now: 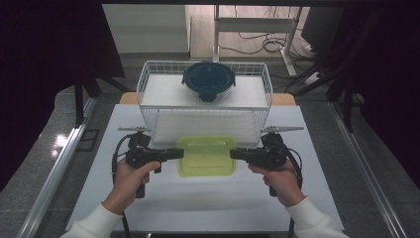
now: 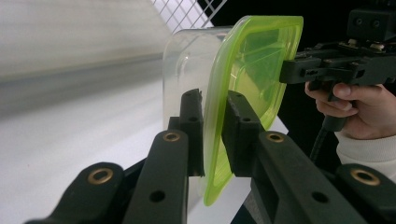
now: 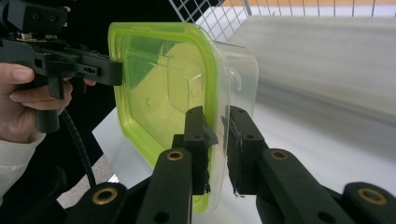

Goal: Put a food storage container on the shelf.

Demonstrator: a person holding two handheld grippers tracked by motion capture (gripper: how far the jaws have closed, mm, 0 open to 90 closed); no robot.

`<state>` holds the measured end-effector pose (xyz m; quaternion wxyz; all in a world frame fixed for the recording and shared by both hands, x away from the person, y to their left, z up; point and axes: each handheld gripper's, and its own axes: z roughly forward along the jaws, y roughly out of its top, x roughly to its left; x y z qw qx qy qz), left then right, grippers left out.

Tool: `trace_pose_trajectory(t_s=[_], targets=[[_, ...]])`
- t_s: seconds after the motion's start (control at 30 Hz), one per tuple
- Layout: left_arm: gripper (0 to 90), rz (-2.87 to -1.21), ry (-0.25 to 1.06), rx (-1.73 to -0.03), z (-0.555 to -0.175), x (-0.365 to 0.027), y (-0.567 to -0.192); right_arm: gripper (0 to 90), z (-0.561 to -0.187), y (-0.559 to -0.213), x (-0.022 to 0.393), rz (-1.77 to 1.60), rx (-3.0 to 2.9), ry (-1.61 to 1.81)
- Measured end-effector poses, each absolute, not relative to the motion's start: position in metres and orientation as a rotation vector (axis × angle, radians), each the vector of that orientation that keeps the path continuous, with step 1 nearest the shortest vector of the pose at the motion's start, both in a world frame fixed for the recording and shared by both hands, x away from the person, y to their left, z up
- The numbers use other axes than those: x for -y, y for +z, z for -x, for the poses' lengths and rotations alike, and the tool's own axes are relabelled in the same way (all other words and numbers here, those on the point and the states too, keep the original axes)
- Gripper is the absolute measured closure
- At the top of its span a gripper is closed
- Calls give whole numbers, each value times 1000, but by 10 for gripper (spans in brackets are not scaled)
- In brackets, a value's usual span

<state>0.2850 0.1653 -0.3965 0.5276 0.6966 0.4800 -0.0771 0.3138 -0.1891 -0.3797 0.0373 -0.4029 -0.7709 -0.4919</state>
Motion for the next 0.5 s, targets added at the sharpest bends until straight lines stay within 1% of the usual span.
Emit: trace_pose_trajectory(t_s=[0.5], targets=[[796, -1652, -118, -1126, -292, -168, -364, 783, -322, -347, 184, 1208, 2413, -1571]])
